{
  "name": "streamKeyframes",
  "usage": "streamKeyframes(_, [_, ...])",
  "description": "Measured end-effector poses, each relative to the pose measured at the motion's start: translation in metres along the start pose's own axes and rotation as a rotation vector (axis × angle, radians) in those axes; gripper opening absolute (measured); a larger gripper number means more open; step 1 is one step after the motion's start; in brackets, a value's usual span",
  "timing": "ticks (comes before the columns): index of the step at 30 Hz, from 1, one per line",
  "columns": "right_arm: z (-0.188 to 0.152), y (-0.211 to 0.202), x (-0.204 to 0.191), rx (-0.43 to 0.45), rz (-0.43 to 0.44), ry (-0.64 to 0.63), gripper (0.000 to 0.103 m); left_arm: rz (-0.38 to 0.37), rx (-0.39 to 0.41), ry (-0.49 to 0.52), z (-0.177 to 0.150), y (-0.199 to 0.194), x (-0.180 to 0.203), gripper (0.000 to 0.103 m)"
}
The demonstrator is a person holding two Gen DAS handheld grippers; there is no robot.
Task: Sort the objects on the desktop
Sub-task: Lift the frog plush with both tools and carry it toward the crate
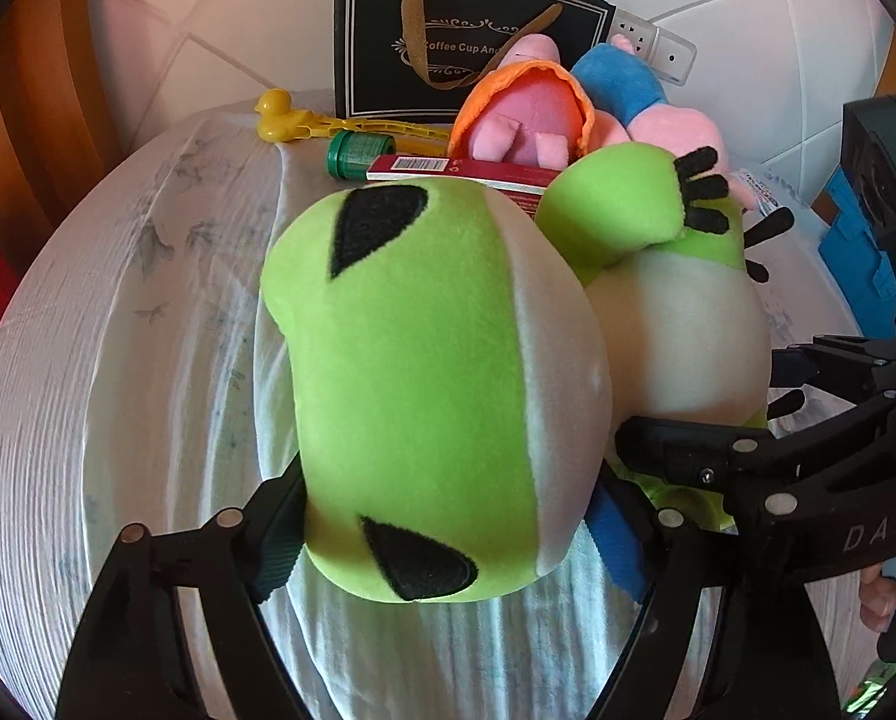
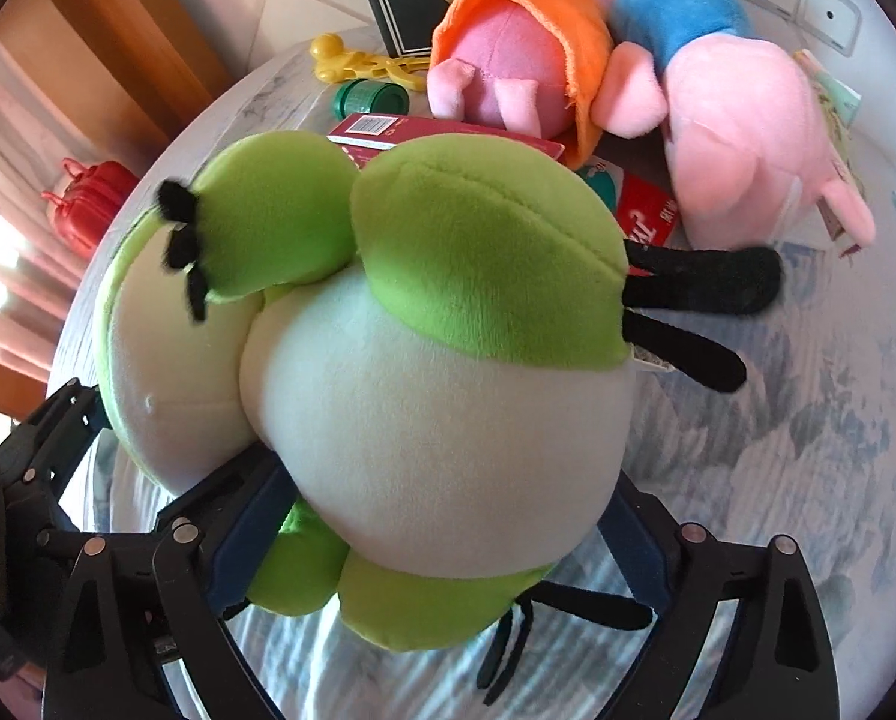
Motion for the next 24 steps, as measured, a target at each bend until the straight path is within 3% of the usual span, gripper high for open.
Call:
streamKeyframes(13, [-0.050,-0.050,0.018,0.008,0.050,-0.016,0.094,-0.026,0.050,-0.009,-0.033,-0.055,0.048,0.080])
streamKeyframes(24, [-0.097,-0.136,0.048,0.135,0.071,-0.006,0.094,-0.021,0.161,0.074,-0.023,-0.117,0.116,0.080])
Point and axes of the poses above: each gripper's, at about its wrist camera, not at the fingertips, and y roughly the way its jaws point, x to its right, z to its top, the point moved 4 cm from there along y, roughly the way its jaws point, and after that the axes turned 9 degrees about y, right-handed, at the moved point
